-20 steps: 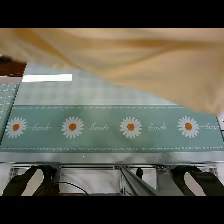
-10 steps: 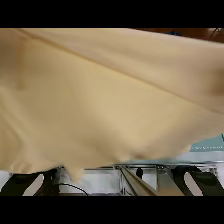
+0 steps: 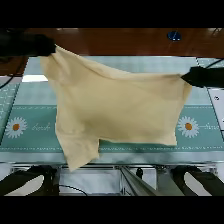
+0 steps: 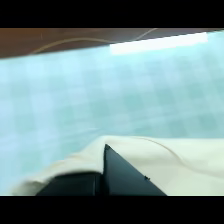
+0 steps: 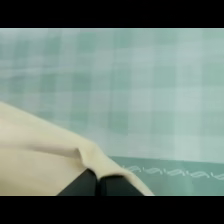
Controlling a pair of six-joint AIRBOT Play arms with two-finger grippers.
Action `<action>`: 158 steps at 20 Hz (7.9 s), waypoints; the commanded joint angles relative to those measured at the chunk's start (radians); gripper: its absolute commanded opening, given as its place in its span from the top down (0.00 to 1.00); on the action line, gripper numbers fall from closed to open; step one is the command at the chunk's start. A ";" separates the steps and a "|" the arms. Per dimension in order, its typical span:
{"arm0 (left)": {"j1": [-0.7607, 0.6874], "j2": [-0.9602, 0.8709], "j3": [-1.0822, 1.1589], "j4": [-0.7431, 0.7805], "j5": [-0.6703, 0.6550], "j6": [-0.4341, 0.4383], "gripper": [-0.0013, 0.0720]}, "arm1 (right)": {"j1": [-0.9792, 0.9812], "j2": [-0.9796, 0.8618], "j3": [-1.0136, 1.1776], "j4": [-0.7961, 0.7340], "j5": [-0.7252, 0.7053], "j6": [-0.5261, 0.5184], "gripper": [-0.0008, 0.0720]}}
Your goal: Fold the shirts.
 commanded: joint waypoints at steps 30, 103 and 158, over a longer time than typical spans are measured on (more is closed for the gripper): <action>0.630 0.039 -0.864 -0.490 -0.294 0.203 0.03 | -0.288 0.254 -0.695 0.254 0.072 -0.115 0.12; 0.060 0.395 -0.188 0.190 -0.188 -0.171 0.94 | -0.216 0.313 0.173 0.098 0.274 -0.039 0.97; 0.613 0.136 -0.835 -0.246 -0.454 0.153 0.03 | -0.358 0.065 -0.496 0.316 0.068 -0.189 0.12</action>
